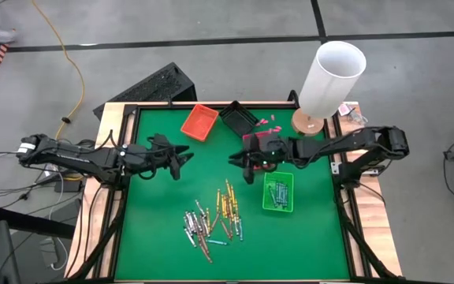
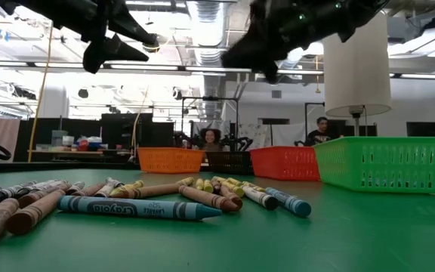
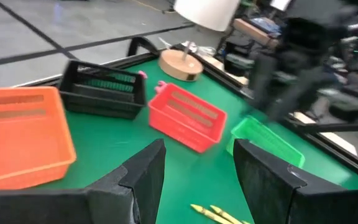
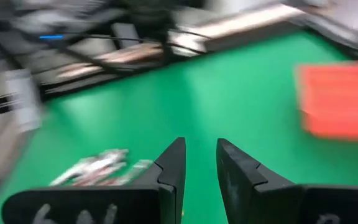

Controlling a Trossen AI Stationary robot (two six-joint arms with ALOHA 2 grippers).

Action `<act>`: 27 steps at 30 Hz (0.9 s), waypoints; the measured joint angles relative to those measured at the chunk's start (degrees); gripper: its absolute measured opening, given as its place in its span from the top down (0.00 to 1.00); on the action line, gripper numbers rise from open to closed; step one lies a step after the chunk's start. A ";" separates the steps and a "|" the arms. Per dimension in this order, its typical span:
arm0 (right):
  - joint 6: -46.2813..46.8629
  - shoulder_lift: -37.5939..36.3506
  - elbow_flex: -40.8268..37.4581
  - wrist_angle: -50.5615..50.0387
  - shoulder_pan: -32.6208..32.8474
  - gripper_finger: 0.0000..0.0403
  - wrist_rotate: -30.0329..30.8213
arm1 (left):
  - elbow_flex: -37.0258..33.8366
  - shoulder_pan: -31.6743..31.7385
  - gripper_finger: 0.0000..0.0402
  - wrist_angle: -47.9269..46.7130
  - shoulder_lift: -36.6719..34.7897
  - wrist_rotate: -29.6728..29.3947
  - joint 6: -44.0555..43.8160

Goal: Sort crayons
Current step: Put the yellow crayon into the red bin

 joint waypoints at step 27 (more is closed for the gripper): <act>37.98 2.69 11.20 -34.90 8.50 0.76 10.30 | 0.04 -0.09 0.55 -3.49 -1.54 13.56 2.13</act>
